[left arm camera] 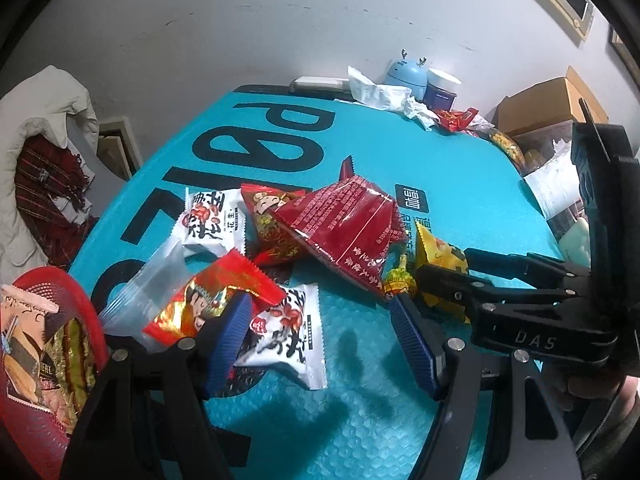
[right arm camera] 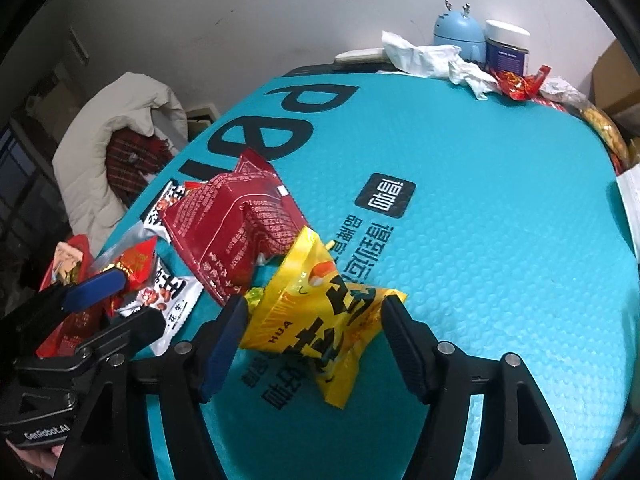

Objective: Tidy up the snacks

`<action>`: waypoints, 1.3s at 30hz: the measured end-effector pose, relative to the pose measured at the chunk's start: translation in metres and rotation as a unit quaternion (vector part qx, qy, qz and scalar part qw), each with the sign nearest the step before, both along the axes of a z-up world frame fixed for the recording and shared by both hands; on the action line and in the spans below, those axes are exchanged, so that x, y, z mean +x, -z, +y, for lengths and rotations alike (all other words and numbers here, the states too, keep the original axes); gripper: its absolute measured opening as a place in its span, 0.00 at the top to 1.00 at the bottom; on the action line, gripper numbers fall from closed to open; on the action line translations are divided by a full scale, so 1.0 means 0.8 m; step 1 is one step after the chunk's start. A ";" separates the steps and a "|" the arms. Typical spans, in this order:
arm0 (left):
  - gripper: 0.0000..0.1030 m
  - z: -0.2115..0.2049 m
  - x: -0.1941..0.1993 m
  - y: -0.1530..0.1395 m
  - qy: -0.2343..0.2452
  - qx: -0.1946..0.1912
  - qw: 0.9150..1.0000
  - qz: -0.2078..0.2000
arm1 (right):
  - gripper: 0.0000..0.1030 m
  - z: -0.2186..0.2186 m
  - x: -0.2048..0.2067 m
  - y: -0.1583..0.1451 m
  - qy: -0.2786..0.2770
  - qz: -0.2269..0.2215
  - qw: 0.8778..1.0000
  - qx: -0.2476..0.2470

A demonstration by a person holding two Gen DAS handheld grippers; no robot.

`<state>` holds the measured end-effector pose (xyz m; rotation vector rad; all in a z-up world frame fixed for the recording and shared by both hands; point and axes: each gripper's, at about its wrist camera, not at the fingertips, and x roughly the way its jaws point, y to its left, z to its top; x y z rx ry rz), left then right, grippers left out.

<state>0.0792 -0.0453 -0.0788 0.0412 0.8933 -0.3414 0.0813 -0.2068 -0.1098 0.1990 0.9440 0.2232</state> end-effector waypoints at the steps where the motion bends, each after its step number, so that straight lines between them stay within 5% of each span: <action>1: 0.31 -0.001 -0.001 -0.001 0.002 -0.001 1.000 -0.003 | 0.41 0.001 0.000 0.001 -0.004 0.001 1.000 -0.001; 9: 0.31 -0.009 -0.009 -0.015 0.024 -0.029 0.999 -0.034 | 0.60 -0.007 -0.012 -0.004 -0.001 -0.006 1.000 -0.007; 13: 0.31 -0.027 -0.012 -0.016 0.055 -0.035 0.997 -0.042 | 0.60 -0.021 -0.021 -0.005 0.012 -0.003 1.000 -0.001; 27: 0.71 -0.073 0.013 0.026 0.118 -0.033 0.992 0.020 | 0.57 -0.050 -0.036 -0.004 0.036 -0.008 0.999 0.005; 39: 0.71 -0.076 0.035 0.051 0.104 -0.006 0.993 0.048 | 0.49 -0.056 -0.036 -0.004 0.052 -0.011 0.998 -0.017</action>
